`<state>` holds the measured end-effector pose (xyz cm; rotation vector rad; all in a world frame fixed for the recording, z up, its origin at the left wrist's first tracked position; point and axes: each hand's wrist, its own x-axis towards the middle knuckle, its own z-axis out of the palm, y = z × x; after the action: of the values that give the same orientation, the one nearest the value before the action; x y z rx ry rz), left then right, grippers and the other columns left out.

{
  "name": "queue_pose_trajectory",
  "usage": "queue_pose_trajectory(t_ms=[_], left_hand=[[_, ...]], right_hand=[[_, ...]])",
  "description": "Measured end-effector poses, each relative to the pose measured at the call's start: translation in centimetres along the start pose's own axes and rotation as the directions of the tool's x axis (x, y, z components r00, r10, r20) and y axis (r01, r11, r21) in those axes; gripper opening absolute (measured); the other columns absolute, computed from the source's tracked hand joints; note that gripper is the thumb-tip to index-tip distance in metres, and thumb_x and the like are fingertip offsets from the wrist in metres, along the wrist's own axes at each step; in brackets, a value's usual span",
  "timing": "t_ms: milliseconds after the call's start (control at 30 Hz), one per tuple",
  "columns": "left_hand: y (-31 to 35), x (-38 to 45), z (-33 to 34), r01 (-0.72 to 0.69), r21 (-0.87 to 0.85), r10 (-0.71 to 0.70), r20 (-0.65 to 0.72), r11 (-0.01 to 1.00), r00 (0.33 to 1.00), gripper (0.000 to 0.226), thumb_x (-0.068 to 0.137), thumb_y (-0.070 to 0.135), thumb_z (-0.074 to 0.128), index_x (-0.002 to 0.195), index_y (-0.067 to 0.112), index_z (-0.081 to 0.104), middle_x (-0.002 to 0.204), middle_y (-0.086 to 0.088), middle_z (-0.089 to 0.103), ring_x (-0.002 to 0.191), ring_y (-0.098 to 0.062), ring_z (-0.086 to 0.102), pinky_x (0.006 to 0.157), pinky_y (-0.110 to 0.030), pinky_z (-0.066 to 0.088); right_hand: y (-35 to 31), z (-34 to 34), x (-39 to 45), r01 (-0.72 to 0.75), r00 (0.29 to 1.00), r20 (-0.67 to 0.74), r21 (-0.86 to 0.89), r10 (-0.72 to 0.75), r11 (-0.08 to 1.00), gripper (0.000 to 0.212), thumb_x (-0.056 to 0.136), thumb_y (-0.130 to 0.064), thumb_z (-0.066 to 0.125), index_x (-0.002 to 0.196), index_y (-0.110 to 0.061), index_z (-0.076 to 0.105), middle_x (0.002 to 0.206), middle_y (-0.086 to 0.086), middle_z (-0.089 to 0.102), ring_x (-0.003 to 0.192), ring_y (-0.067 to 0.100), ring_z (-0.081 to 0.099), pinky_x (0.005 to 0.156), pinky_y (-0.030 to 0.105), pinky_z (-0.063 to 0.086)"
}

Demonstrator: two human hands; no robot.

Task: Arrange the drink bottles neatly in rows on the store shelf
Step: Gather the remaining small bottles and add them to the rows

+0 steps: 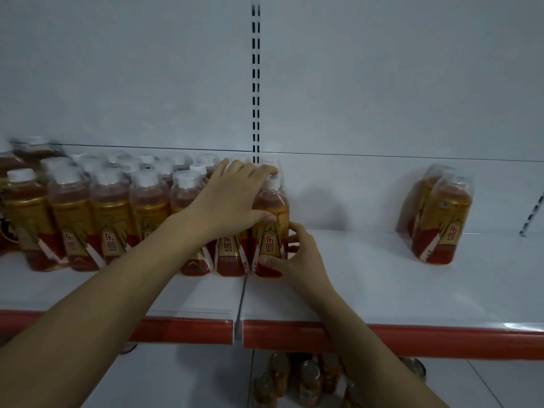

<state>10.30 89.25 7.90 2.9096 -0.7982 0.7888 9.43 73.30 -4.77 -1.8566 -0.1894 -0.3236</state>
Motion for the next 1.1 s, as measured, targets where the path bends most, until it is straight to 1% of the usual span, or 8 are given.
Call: queue_pose_trajectory(t_ms=[300, 400, 467, 533, 733, 867, 1000, 1100], left_hand=[[-0.3, -0.9, 1.4, -0.032, 0.010, 0.032, -0.076, 0.999, 0.997, 0.079, 0.090, 0.058, 0.055, 0.153, 0.025, 0.021, 0.156, 0.000, 0.030, 0.145, -0.022, 0.023, 0.120, -0.046, 0.010], [0.7, -1.9, 2.1, -0.114, 0.002, 0.110, -0.273, 0.994, 0.956, 0.070, 0.090, 0.042, 0.062, 0.150, 0.017, 0.034, 0.154, -0.007, 0.036, 0.146, -0.028, 0.026, 0.121, -0.055, 0.010], [2.0, -2.5, 3.1, -0.222, -0.082, 0.162, -0.453, 0.972, 0.877, 0.054, 0.089, 0.028, 0.061, 0.140, 0.013, 0.049, 0.144, -0.008, 0.050, 0.139, -0.029, 0.038, 0.119, -0.055, 0.020], [4.0, -3.0, 4.1, -0.304, -0.207, 0.164, -0.507, 0.930, 0.846, 0.047, 0.089, 0.026, 0.056, 0.134, 0.013, 0.056, 0.134, -0.005, 0.057, 0.132, -0.027, 0.047, 0.116, -0.050, 0.030], [9.6, -1.4, 6.9, -0.208, -0.521, 0.071, -0.270, 0.828, 0.960, 0.042, 0.091, 0.026, 0.060, 0.132, 0.024, 0.054, 0.126, 0.007, 0.058, 0.119, -0.013, 0.051, 0.093, -0.036, 0.051], [13.1, 2.2, 8.2, -0.059, -0.654, 0.026, -0.060, 0.754, 0.998, 0.038, 0.094, 0.032, 0.059, 0.131, 0.033, 0.051, 0.122, 0.016, 0.056, 0.111, -0.006, 0.053, 0.090, -0.031, 0.050], [17.5, 7.1, 9.4, 0.066, -0.814, -0.058, 0.040, 0.577, 0.998, 0.035, 0.090, 0.030, 0.068, 0.123, 0.031, 0.056, 0.111, 0.014, 0.059, 0.096, -0.008, 0.060, 0.089, -0.038, 0.054], [21.5, 10.8, 10.3, 0.080, -0.832, -0.071, 0.049, 0.549, 0.996, 0.049, 0.089, 0.031, 0.071, 0.133, 0.028, 0.049, 0.120, 0.008, 0.056, 0.103, -0.012, 0.059, 0.091, -0.040, 0.055]], right_hand=[[0.2, 0.4, -0.9, -0.041, 0.999, 0.007, 0.016, 0.041, 0.999, 0.066, 0.084, -0.017, 0.082, 0.136, -0.032, 0.045, 0.123, -0.005, 0.058, 0.110, 0.007, 0.060, 0.080, 0.021, 0.058], [0.0, -0.9, -1.8, -0.086, 0.996, -0.030, -0.001, 0.086, 0.996, 0.059, 0.091, -0.026, 0.075, 0.141, -0.028, 0.044, 0.125, -0.007, 0.057, 0.112, 0.008, 0.061, 0.078, 0.018, 0.056], [-0.1, -2.4, -2.5, -0.085, 0.989, -0.123, -0.030, 0.081, 0.996, 0.040, 0.096, -0.030, 0.068, 0.133, -0.025, 0.053, 0.122, -0.007, 0.061, 0.107, 0.010, 0.064, 0.076, 0.019, 0.057], [-0.1, -4.5, -3.3, -0.090, 0.977, -0.195, 0.007, 0.089, 0.996, 0.019, 0.099, -0.023, 0.063, 0.118, -0.019, 0.063, 0.115, -0.002, 0.067, 0.099, 0.016, 0.069, 0.078, 0.029, 0.061], [0.5, -13.0, -4.8, -0.177, 0.902, -0.377, 0.122, 0.211, 0.977, 0.014, 0.101, -0.007, 0.055, 0.100, -0.007, 0.069, 0.086, 0.011, 0.073, 0.074, 0.023, 0.072, 0.069, 0.031, 0.061], [2.3, -18.8, -4.5, -0.184, 0.864, -0.455, 0.113, 0.215, 0.976, 0.011, 0.100, -0.007, 0.058, 0.102, -0.007, 0.069, 0.090, 0.015, 0.072, 0.077, 0.025, 0.070, 0.068, 0.033, 0.060], [4.6, -24.3, -2.9, -0.153, 0.814, -0.557, 0.064, 0.163, 0.986, 0.006, 0.097, -0.013, 0.065, 0.103, -0.011, 0.063, 0.100, 0.008, 0.070, 0.090, 0.026, 0.071, 0.072, 0.036, 0.060], [6.1, -27.6, -1.8, -0.144, 0.804, -0.585, -0.015, 0.108, 0.989, 0.032, 0.091, -0.022, 0.075, 0.113, -0.014, 0.053, 0.106, 0.000, 0.060, 0.093, 0.021, 0.066, 0.075, 0.034, 0.059]])
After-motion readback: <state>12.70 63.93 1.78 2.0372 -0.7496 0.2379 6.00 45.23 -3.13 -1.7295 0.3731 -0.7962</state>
